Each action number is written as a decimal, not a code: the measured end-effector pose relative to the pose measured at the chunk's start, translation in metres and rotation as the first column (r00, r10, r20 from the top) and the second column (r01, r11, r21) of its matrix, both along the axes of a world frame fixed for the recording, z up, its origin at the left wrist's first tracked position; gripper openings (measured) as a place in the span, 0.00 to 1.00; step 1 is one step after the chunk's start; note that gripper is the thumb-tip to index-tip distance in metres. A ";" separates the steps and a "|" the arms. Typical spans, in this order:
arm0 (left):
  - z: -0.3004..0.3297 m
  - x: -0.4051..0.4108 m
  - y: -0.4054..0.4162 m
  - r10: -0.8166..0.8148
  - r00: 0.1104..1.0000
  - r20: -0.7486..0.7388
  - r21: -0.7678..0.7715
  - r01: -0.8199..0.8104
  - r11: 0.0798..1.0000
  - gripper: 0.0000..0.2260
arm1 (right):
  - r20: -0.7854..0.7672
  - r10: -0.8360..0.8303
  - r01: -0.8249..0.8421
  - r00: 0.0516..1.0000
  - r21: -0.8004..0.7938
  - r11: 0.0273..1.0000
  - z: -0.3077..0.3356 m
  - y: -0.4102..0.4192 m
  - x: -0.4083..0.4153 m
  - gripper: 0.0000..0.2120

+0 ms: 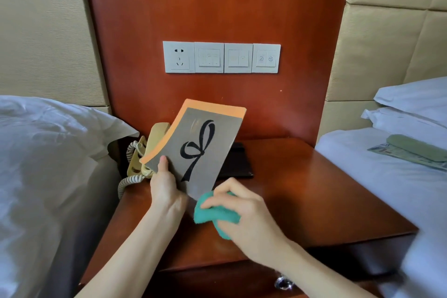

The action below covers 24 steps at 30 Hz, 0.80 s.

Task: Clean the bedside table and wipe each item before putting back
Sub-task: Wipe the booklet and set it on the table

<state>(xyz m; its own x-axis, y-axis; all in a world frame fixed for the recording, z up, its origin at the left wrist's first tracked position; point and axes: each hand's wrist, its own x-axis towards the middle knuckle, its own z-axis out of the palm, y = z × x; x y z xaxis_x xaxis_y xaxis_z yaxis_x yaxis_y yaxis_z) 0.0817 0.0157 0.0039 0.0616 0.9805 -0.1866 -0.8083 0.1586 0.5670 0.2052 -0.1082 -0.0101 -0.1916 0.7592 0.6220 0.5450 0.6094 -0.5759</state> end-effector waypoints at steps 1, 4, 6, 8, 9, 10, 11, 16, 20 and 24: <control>0.001 0.000 -0.001 0.032 0.999 0.009 0.069 -0.032 0.997 0.15 | -0.061 -0.037 0.037 0.997 -0.003 0.999 0.004 0.002 0.006 0.18; 0.006 0.001 -0.008 0.091 0.995 -0.049 0.336 -0.070 0.939 0.14 | -0.321 -0.199 0.177 0.926 -0.098 0.979 0.021 0.008 0.032 0.18; 0.006 0.002 -0.012 0.165 0.966 -0.198 0.513 -0.041 0.857 0.17 | -0.527 -0.273 0.202 0.805 -0.190 0.961 0.031 0.012 0.055 0.17; 0.007 0.003 -0.015 0.328 0.871 -0.365 0.660 -0.006 0.751 0.16 | -0.657 -0.330 0.185 0.678 -0.282 0.941 0.041 0.014 0.080 0.18; 0.007 0.004 -0.018 0.421 0.810 -0.407 0.743 0.025 0.669 0.16 | -0.674 -0.356 0.166 0.647 -0.332 0.929 0.046 0.016 0.091 0.19; 0.007 0.004 -0.020 0.516 0.741 -0.430 0.823 0.088 0.561 0.17 | -0.677 -0.370 0.127 0.636 -0.381 0.916 0.051 0.018 0.101 0.20; 0.007 0.005 -0.022 0.602 0.666 -0.440 0.881 0.190 0.434 0.18 | -0.690 -0.366 0.062 0.624 -0.424 0.904 0.055 0.020 0.109 0.20; -0.001 0.004 -0.021 0.918 0.283 -0.278 0.779 0.626 0.043 0.23 | -0.828 -0.213 -0.359 0.518 -0.437 0.825 0.062 0.026 0.138 0.21; -0.003 0.004 -0.021 0.965 0.175 -0.194 0.756 0.653 0.033 0.20 | -0.671 -0.108 -0.344 0.733 -0.503 0.793 0.053 0.022 0.140 0.22; -0.003 0.010 -0.021 0.824 0.233 -0.516 0.821 0.409 0.399 0.30 | -0.568 -0.146 -0.200 0.810 -0.502 0.841 0.045 0.021 0.135 0.20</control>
